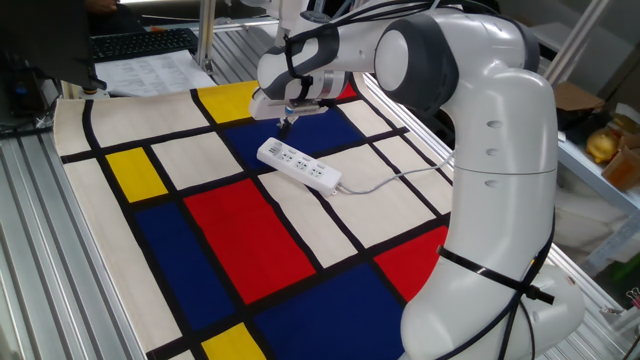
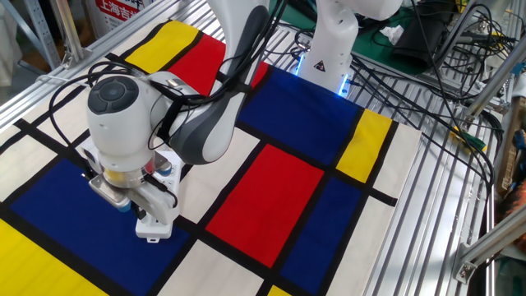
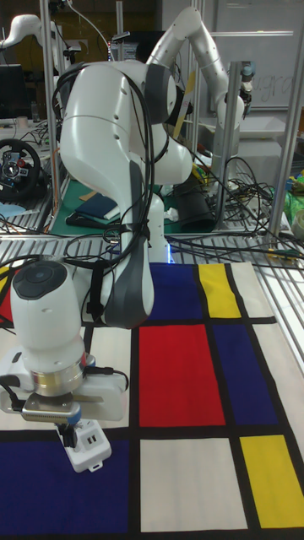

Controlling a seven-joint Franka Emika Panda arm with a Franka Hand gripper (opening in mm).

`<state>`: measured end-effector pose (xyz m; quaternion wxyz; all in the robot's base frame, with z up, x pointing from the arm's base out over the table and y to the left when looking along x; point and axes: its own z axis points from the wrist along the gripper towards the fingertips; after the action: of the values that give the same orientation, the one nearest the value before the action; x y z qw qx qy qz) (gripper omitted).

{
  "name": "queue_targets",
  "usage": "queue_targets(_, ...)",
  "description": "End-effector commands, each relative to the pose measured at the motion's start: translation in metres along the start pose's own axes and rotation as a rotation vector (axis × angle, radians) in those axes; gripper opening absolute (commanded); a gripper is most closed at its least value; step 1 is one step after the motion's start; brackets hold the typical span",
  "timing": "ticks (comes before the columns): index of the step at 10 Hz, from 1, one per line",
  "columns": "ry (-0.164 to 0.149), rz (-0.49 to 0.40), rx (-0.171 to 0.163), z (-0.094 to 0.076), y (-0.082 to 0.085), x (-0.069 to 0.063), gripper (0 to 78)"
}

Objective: Turn on the power strip by pressing the button

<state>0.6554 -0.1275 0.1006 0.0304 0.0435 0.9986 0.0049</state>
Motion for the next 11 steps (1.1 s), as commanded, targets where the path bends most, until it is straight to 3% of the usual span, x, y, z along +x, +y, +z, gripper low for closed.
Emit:
queue_targets(1,0.038,0.040,0.034,0.0196,0.0059,0.0020,0.0)
queue_targets(5,0.038,0.038,0.040,0.0217,0.0082,0.0092,0.0)
queue_targets(11,0.041,0.028,0.047,0.0233,0.0087,0.0093,0.0)
